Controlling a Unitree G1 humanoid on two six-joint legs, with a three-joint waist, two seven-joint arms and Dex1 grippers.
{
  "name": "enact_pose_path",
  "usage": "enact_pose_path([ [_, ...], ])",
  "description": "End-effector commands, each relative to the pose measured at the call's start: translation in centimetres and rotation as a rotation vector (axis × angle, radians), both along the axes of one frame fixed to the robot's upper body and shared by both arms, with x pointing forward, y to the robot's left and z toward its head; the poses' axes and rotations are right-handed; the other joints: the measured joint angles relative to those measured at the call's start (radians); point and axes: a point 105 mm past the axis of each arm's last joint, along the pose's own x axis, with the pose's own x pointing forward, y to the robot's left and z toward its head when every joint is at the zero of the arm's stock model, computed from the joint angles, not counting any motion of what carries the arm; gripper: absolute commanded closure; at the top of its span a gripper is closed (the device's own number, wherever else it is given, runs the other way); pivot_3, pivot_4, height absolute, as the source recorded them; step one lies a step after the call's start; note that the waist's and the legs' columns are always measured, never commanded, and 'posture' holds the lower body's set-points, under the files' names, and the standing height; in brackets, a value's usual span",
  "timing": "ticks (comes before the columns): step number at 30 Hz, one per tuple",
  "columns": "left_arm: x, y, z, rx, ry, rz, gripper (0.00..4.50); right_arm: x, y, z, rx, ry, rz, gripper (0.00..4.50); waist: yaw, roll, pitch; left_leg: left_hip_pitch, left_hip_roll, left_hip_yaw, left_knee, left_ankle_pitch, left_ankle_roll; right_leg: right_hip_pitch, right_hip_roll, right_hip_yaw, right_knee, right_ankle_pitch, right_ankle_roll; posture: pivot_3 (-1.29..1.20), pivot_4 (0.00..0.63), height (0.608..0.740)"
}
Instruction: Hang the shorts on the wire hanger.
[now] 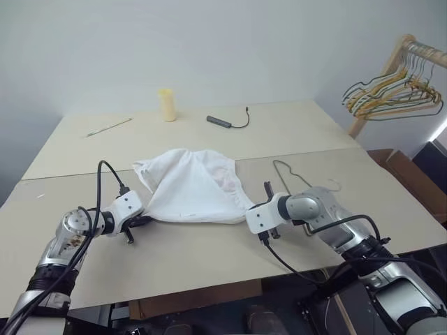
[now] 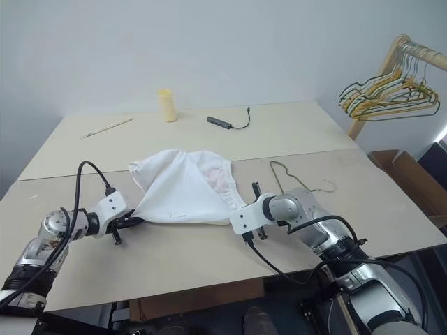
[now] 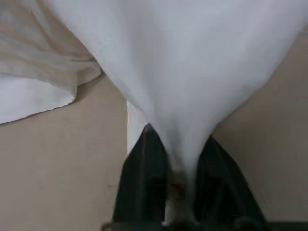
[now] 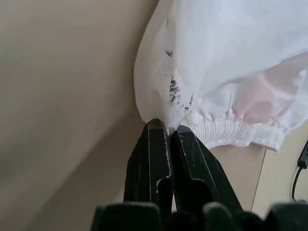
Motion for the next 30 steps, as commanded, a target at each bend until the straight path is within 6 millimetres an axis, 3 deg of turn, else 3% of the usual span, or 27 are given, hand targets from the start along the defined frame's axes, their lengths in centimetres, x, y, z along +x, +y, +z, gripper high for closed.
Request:
enact_pose_path([
  [1, -0.6, 0.5, 0.3, 0.032, 0.012, 0.005, 4.48, 0.5, -0.1, 1.7, 0.047, -0.055, -0.024, 4.50, -0.005, 0.000, 0.000, 0.000, 0.000, 0.000, 0.000, 0.000, 0.000, 0.000, 0.000, 0.000, 0.000, 0.000, 0.000, -0.12, 0.000, 0.740],
  [5, -0.8, 1.2, 1.2, 0.117, -0.050, 0.038, 4.48, 0.7, 0.0, 1.9, 0.064, -0.073, -0.053, 4.50, -0.017, 0.000, 0.000, 0.000, 0.000, -0.003, 0.000, 0.000, 0.000, -0.001, 0.000, 0.001, 0.000, 0.000, 0.000, -0.12, 0.000, 0.740],
  [7, -2.1, 1.6, 2.2, 0.210, -0.059, 0.014, 4.48, 0.6, -0.2, 2.2, 0.067, -0.089, -0.071, 4.50, -0.025, 0.000, 0.000, -0.001, 0.000, -0.005, 0.000, 0.000, 0.000, -0.001, 0.000, 0.001, 0.000, 0.000, 0.000, -0.13, 0.000, 0.740],
  [8, -3.1, 1.6, 2.7, 0.247, -0.042, -0.012, 4.48, 0.5, -0.3, 2.4, 0.068, -0.094, -0.077, 4.50, -0.031, 0.000, 0.000, -0.001, 0.001, -0.006, 0.000, 0.000, 0.000, -0.002, 0.000, 0.001, 0.000, 0.000, 0.000, -0.13, 0.000, 0.740],
  [10, -7.1, 0.4, 4.7, 0.258, 0.038, -0.122, 4.48, -0.6, -0.7, 2.9, 0.066, -0.091, -0.073, 4.50, -0.047, 0.000, 0.000, -0.002, 0.001, -0.007, -0.002, 0.000, 0.000, -0.003, 0.000, 0.001, 0.000, 0.000, 0.000, -0.12, 0.000, 0.740],
  [13, -10.8, -1.2, 6.7, 0.217, 0.106, -0.177, 4.48, -2.2, -1.1, 3.1, 0.054, -0.068, -0.057, 4.50, -0.047, 0.000, 0.001, -0.004, 0.002, -0.007, -0.003, -0.001, -0.001, -0.006, -0.001, 0.002, 0.000, 0.000, 0.001, -0.11, 0.000, 0.740],
  [17, -14.7, -1.0, 6.8, 0.280, 0.240, -0.145, 4.48, -4.5, -1.8, 2.6, -0.013, 0.010, 0.000, 4.50, -0.032, 0.001, 0.002, 0.001, 0.002, -0.007, -0.002, -0.001, -0.001, 0.000, -0.001, 0.001, -0.001, -0.002, 0.003, -0.09, 0.000, 0.740],
  [18, -15.2, -0.5, 6.7, 0.290, 0.269, -0.109, 4.48, -5.0, -1.8, 2.3, -0.025, 0.036, 0.015, 4.50, -0.031, 0.001, 0.002, 0.003, 0.002, -0.006, -0.002, -0.001, -0.001, 0.001, 0.000, 0.001, -0.001, -0.006, 0.008, -0.09, 0.000, 0.740],
  [22, -16.1, 0.0, 6.9, 0.302, 0.300, -0.038, 4.48, -6.0, -1.9, 1.8, -0.069, 0.091, 0.061, 4.50, -0.022, 0.000, 0.004, 0.012, 0.002, -0.004, -0.002, -0.001, -0.001, 0.009, 0.001, 0.000, -0.001, -0.012, 0.002, -0.08, 0.000, 0.740],
  [30, -21.6, -2.5, 5.5, 0.184, 0.505, -0.128, 4.48, -6.9, -2.4, 1.0, -0.132, 0.144, 0.113, 4.50, -0.015, -0.002, 0.004, 0.016, 0.003, -0.004, -0.004, -0.003, -0.003, 0.012, 0.001, 0.000, -0.001, -0.014, 0.004, -0.08, 0.000, 0.740],
])
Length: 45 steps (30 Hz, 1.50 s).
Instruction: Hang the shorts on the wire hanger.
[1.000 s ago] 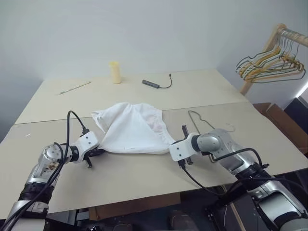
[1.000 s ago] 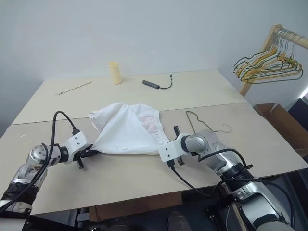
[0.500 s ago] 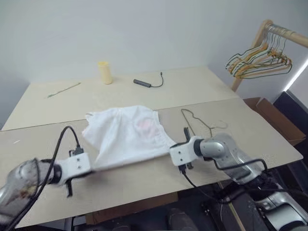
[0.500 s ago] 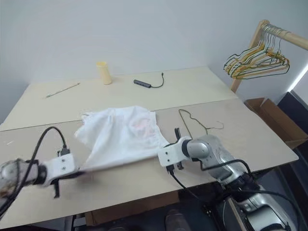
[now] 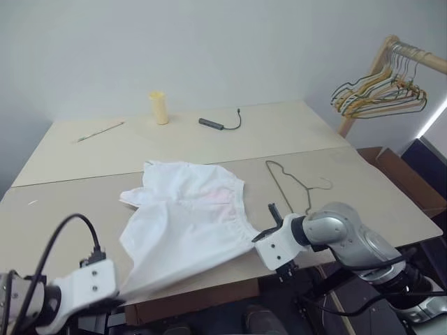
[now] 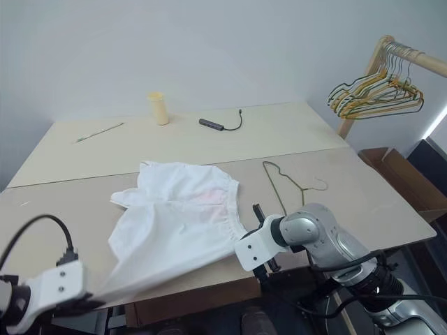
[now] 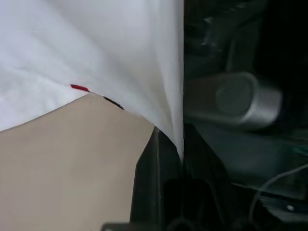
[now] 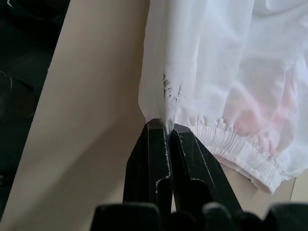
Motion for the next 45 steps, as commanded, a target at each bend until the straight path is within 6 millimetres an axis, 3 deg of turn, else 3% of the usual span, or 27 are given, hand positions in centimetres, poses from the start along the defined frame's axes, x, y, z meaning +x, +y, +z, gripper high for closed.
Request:
enact_pose_path([
  [1, -1.4, 0.0, -0.2, 0.019, 0.052, 0.007, 4.48, 0.9, -1.9, 0.1, -0.068, -0.024, -0.052, 4.50, 0.008, 0.000, 0.000, 0.000, 0.000, 0.000, 0.000, 0.000, 0.000, 0.000, 0.000, 0.000, 0.000, 0.000, 0.000, -0.08, 0.000, 0.740],
  [10, 0.3, -0.5, -0.6, -0.040, -0.052, -0.051, 4.48, 0.7, -1.0, -0.2, -0.013, -0.013, -0.028, 4.50, 0.037, -0.001, 0.000, 0.005, 0.000, 0.002, 0.000, 0.000, 0.000, 0.001, 0.000, -0.002, 0.000, -0.004, -0.005, -0.08, 0.000, 0.740],
  [11, 0.5, -0.4, -0.6, -0.050, -0.060, -0.052, 4.02, 0.7, -1.0, -0.1, -0.007, -0.002, -0.034, 3.90, 0.039, -0.001, 0.000, 0.004, 0.000, 0.003, 0.000, 0.000, 0.000, 0.001, 0.000, -0.002, 0.000, -0.004, -0.005, -0.08, 0.000, 0.740],
  [12, 0.7, -0.3, -0.4, -0.061, -0.065, -0.060, 3.86, 0.5, -1.2, -0.2, -0.016, 0.009, -0.034, 3.69, 0.039, -0.001, 0.000, 0.003, 0.000, 0.003, 0.000, 0.000, 0.000, 0.002, 0.000, -0.002, 0.000, -0.004, -0.005, -0.08, 0.000, 0.740],
  [17, 0.9, 1.5, 0.7, 0.002, -0.064, -0.084, 2.15, 0.1, -2.7, 0.1, -0.046, 0.055, -0.061, 1.87, 0.043, -0.001, 0.000, 0.000, 0.000, 0.004, 0.000, 0.000, 0.000, 0.000, 0.000, -0.002, 0.000, -0.004, -0.005, -0.10, 0.000, 0.740],
  [22, 2.4, 3.0, 3.9, -0.026, -0.159, -0.061, 0.46, 0.3, -3.4, 4.3, 0.188, 0.141, -0.188, 0.07, 0.043, 0.000, 0.001, 0.000, 0.001, 0.005, 0.000, 0.000, 0.000, 0.000, 0.000, -0.002, 0.000, -0.004, -0.005, -0.11, 0.000, 0.740],
  [24, 3.7, 2.2, 5.6, -0.114, -0.247, -0.073, 0.05, 1.9, -4.7, 5.5, 0.272, 0.135, -0.339, 0.00, 0.043, -0.001, 0.001, 0.000, 0.001, 0.004, 0.000, 0.000, 0.000, -0.001, 0.001, -0.002, 0.001, -0.004, -0.005, -0.11, 0.000, 0.740],
  [27, 6.6, -0.3, 7.8, -0.301, -0.438, -0.073, 0.05, 5.0, -6.8, 6.0, 0.395, 0.140, -0.616, 0.00, 0.044, -0.001, 0.001, 0.004, 0.002, 0.004, 0.001, 0.000, -0.001, 0.001, 0.000, -0.003, 0.000, -0.004, -0.005, -0.13, 0.000, 0.740],
  [32, 9.1, -3.6, 8.0, -0.445, -0.490, -0.131, 0.05, 10.0, -8.8, 5.4, 0.608, 0.182, -1.053, 0.00, 0.018, -0.003, -0.001, 0.000, 0.001, 0.005, 0.001, 0.000, -0.001, 0.001, 0.001, -0.001, 0.001, 0.001, 0.000, -0.15, 0.000, 0.740],
  [33, 9.5, -3.9, 7.8, -0.445, -0.494, -0.139, 0.05, 10.7, -9.1, 5.1, 0.632, 0.194, -1.127, 0.00, 0.008, -0.002, 0.000, -0.001, 0.000, 0.005, 0.001, 0.000, -0.001, 0.001, 0.001, 0.000, 0.001, 0.005, -0.006, -0.15, 0.000, 0.740],
  [38, 11.1, -4.9, 6.4, -0.439, -0.490, -0.181, 0.05, 12.5, -9.0, 2.2, 0.672, 0.282, -1.350, 0.00, -0.022, -0.001, 0.000, -0.005, -0.001, 0.002, -0.002, 0.000, 0.000, -0.004, 0.001, -0.001, 0.000, 0.006, -0.007, -0.17, 0.000, 0.740],
  [41, 11.7, -5.3, 6.1, -0.459, -0.493, -0.204, 0.05, 13.1, -8.8, 0.6, 0.680, 0.323, -1.401, 0.00, -0.039, 0.000, 0.000, -0.017, -0.002, 0.000, 0.001, 0.000, -0.001, -0.014, 0.000, -0.001, 0.001, 0.007, -0.006, -0.18, 0.000, 0.740],
  [45, 12.3, -6.1, 5.8, -0.481, -0.502, -0.235, 0.05, 13.7, -8.8, -0.8, 0.672, 0.363, -1.455, 0.00, -0.060, 0.000, 0.000, -0.018, -0.003, -0.002, 0.001, 0.000, -0.001, -0.015, -0.001, 0.001, 0.000, 0.008, -0.004, -0.17, 0.000, 0.740],
])
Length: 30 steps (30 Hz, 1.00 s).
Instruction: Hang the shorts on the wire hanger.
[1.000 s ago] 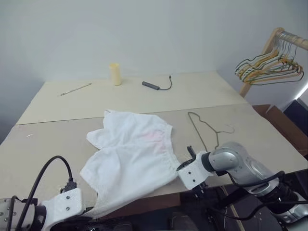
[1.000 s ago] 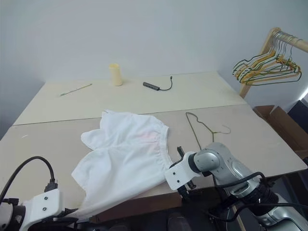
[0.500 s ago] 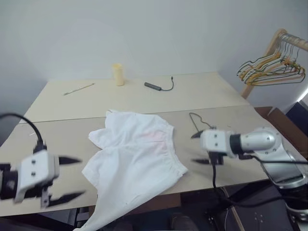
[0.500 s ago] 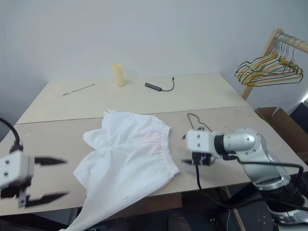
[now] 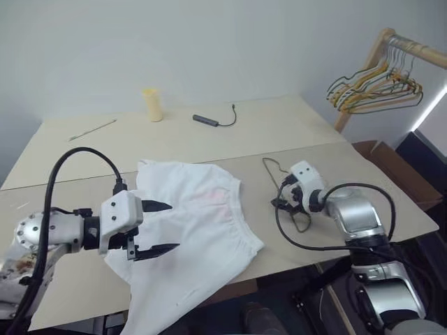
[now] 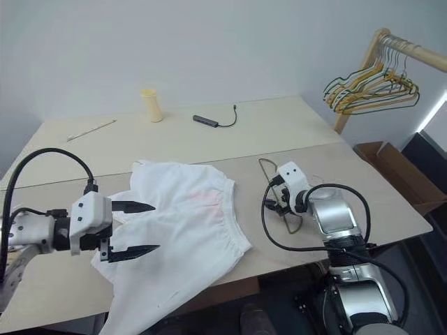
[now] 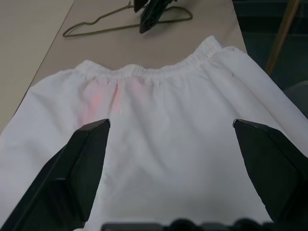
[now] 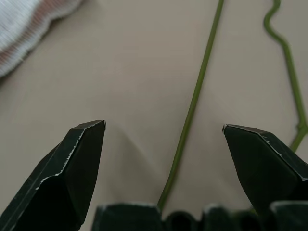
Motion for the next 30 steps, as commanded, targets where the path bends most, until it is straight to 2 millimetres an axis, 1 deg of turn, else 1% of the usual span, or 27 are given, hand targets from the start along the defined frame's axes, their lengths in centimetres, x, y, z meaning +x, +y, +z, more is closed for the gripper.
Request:
enact_pose_path([
  [1, 0.4, -0.8, 0.4, -0.009, -0.043, -0.043, 0.05, 1.3, -0.4, 1.0, 0.015, -0.031, -0.046, 0.00, -0.012, 0.000, 0.000, 0.000, 0.000, 0.000, 0.000, 0.000, 0.000, 0.001, 0.000, 0.000, 0.000, 0.000, 0.000, -0.17, 0.000, 0.740],
  [4, 0.3, -1.5, 0.7, -0.036, -0.039, -0.082, 0.05, 1.1, -0.5, 0.1, 0.031, 0.018, -0.040, 0.00, -0.020, 0.000, 0.000, 0.001, 0.000, -0.002, 0.000, 0.000, 0.000, 0.001, 0.000, 0.000, 0.000, 0.001, 0.001, -0.17, 0.000, 0.740],
  [7, 0.1, -1.6, 0.7, -0.051, -0.035, -0.101, 0.05, 0.3, 0.0, -1.1, 0.018, 0.063, -0.003, 0.00, -0.029, 0.000, 0.000, 0.001, 0.000, -0.002, 0.000, 0.000, 0.000, 0.001, 0.001, 0.000, 0.000, 0.001, 0.001, -0.17, 0.000, 0.740],
  [10, -0.1, -1.5, 0.6, -0.047, -0.031, -0.104, 0.00, -0.1, 0.6, -2.0, 0.033, 0.102, -0.004, 0.56, -0.037, 0.000, -0.001, 0.002, 0.000, -0.002, 0.001, 0.000, 0.000, 0.002, 0.001, 0.000, 0.000, 0.001, 0.001, -0.17, 0.000, 0.740],
  [16, -0.2, -1.5, 0.4, -0.043, -0.029, -0.108, 0.00, -0.4, 0.7, -3.3, -0.014, 0.136, -0.008, 2.64, -0.041, -0.002, -0.003, 0.003, 0.001, -0.003, 0.001, 0.000, 0.000, 0.003, 0.001, 0.000, 0.000, 0.001, 0.001, -0.17, 0.000, 0.740],
  [17, -0.2, -1.5, 0.4, -0.042, -0.029, -0.108, 0.00, -0.5, 0.6, -3.4, -0.025, 0.138, -0.010, 2.96, -0.041, -0.002, -0.004, 0.003, 0.001, -0.003, 0.001, 0.000, 0.000, 0.003, 0.001, 0.000, 0.000, 0.001, 0.001, -0.17, 0.000, 0.740],
  [19, -0.3, -1.6, 0.4, -0.041, -0.032, -0.109, 0.00, -0.5, 0.6, -3.5, -0.038, 0.139, -0.007, 3.73, -0.041, -0.004, -0.007, 0.003, 0.001, -0.003, 0.001, 0.000, 0.000, 0.003, 0.002, 0.000, 0.001, 0.001, 0.001, -0.17, 0.000, 0.740],
  [20, -0.3, -1.6, 0.5, -0.042, -0.034, -0.109, 0.00, -0.5, 0.5, -3.6, -0.065, 0.134, -0.001, 4.01, -0.041, -0.005, -0.008, 0.003, 0.001, -0.003, 0.001, 0.000, 0.000, 0.003, 0.002, 0.000, 0.000, 0.001, 0.001, -0.17, 0.000, 0.740],
  [21, -0.3, -1.7, 0.5, -0.042, -0.035, -0.109, 0.00, -0.5, 0.4, -3.7, -0.084, 0.130, 0.003, 4.39, -0.041, -0.005, -0.009, 0.003, 0.001, -0.003, 0.001, 0.000, 0.000, 0.004, 0.002, 0.000, 0.001, 0.001, 0.001, -0.16, 0.000, 0.740],
  [22, -0.3, -1.7, 0.5, -0.042, -0.040, -0.108, 0.00, -0.5, 0.4, -3.7, -0.092, 0.129, 0.005, 4.45, -0.041, -0.007, -0.010, 0.003, 0.001, -0.003, 0.001, 0.000, 0.000, 0.004, 0.002, 0.000, 0.000, 0.001, 0.001, -0.16, 0.000, 0.740],
  [26, 0.0, -1.9, 0.4, -0.044, -0.050, -0.105, 0.00, -0.3, 0.4, -3.7, -0.101, 0.126, -0.002, 4.45, -0.039, -0.010, -0.014, 0.004, 0.001, -0.003, 0.001, 0.000, 0.000, 0.005, 0.002, 0.000, 0.000, 0.001, 0.001, -0.16, 0.000, 0.740],
  [28, 0.7, -1.9, 0.6, -0.068, -0.070, -0.071, 0.00, 0.1, 0.3, -3.1, -0.101, 0.093, -0.016, 4.45, -0.039, -0.010, -0.014, 0.006, 0.001, -0.004, 0.001, 0.000, 0.000, 0.007, 0.002, 0.000, 0.000, 0.001, 0.001, -0.17, 0.000, 0.740],
  [30, 2.2, -2.2, 1.1, -0.139, -0.091, 0.013, 0.00, 0.8, 0.4, -1.6, -0.109, 0.001, -0.016, 4.45, -0.039, -0.010, -0.014, 0.009, 0.001, -0.004, 0.001, 0.000, 0.000, 0.011, 0.002, 0.000, -0.001, 0.000, 0.001, -0.17, 0.000, 0.740],
])
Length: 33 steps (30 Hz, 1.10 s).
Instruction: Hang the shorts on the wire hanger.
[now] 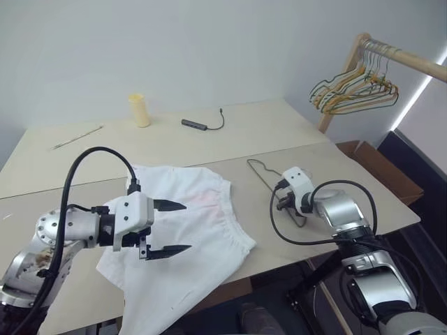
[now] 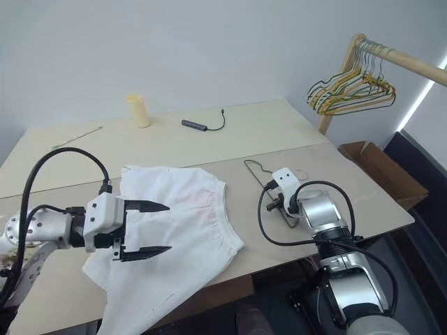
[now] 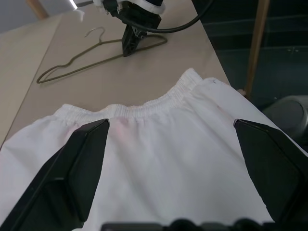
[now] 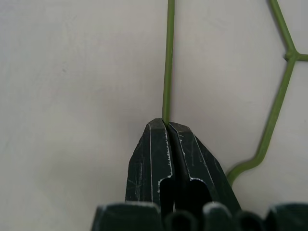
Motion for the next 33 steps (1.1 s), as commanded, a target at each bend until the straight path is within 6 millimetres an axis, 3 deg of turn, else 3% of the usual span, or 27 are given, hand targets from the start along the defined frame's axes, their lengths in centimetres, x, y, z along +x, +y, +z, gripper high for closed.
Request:
enact_pose_path([
  [1, 2.8, -0.5, 1.9, -0.138, -0.059, 0.149, 0.00, 0.5, 0.5, 1.3, -0.006, -0.108, 0.017, 4.45, 0.001, 0.000, 0.000, 0.001, 0.000, 0.000, 0.000, 0.000, 0.000, 0.002, 0.000, 0.000, 0.000, -0.001, 0.001, -0.17, 0.000, 0.740],
  [4, 5.0, -1.5, 3.6, -0.367, 0.026, 0.267, 0.00, 0.6, 2.0, 5.0, 0.044, -0.284, 0.112, 4.45, 0.004, 0.002, 0.001, 0.002, -0.001, -0.001, 0.001, 0.000, 0.000, 0.004, -0.001, 0.000, -0.001, -0.002, 0.008, -0.18, 0.000, 0.740],
  [9, 7.5, -4.2, 5.9, -0.841, 0.319, 0.330, 0.00, -1.3, 5.2, 12.1, 0.174, -0.648, 0.287, 4.45, 0.002, 0.005, 0.003, -0.006, -0.002, -0.003, 0.002, 0.000, 0.000, -0.003, -0.002, 0.001, -0.001, 0.000, 0.009, -0.19, 0.000, 0.740],
  [14, 9.4, -5.9, 7.1, -1.047, 0.467, 0.369, 0.00, -3.6, 8.1, 15.5, 0.222, -0.856, 0.434, 4.45, 0.000, 0.005, 0.003, -0.009, -0.003, -0.004, 0.003, 0.000, 0.000, -0.007, -0.003, 0.001, 0.000, 0.004, 0.006, -0.21, 0.000, 0.740],
  [18, 10.3, -6.1, 8.8, -1.169, 0.508, 0.370, 0.00, -4.8, 9.9, 16.3, 0.265, -0.958, 0.502, 4.45, -0.004, 0.005, 0.003, -0.009, -0.004, -0.004, 0.003, 0.000, 0.000, -0.007, -0.003, 0.002, 0.000, 0.005, 0.005, -0.21, 0.000, 0.740],
  [25, 10.5, -6.4, 10.0, -1.190, 0.471, 0.368, 0.00, -5.6, 11.2, 15.9, 0.276, -0.983, 0.557, 4.45, -0.004, 0.005, 0.003, -0.008, -0.004, -0.004, 0.003, 0.000, -0.001, -0.007, -0.002, 0.003, -0.001, 0.005, 0.005, -0.21, 0.000, 0.740],
  [28, 10.9, -6.0, 9.6, -1.182, 0.448, 0.439, 0.58, -5.5, 11.2, 15.6, 0.262, -0.983, 0.553, 4.50, -0.002, 0.005, 0.003, -0.008, -0.004, -0.003, 0.003, 0.000, -0.001, -0.007, -0.002, 0.003, -0.001, 0.005, 0.005, -0.21, 0.000, 0.740],
  [33, 11.2, -5.6, 9.1, -1.177, 0.424, 0.495, 2.17, -5.4, 11.2, 15.2, 0.228, -0.987, 0.553, 4.50, -0.002, 0.005, 0.003, -0.008, -0.004, -0.003, 0.003, 0.000, -0.001, -0.007, -0.002, 0.003, -0.001, 0.005, 0.005, -0.21, 0.000, 0.740],
])
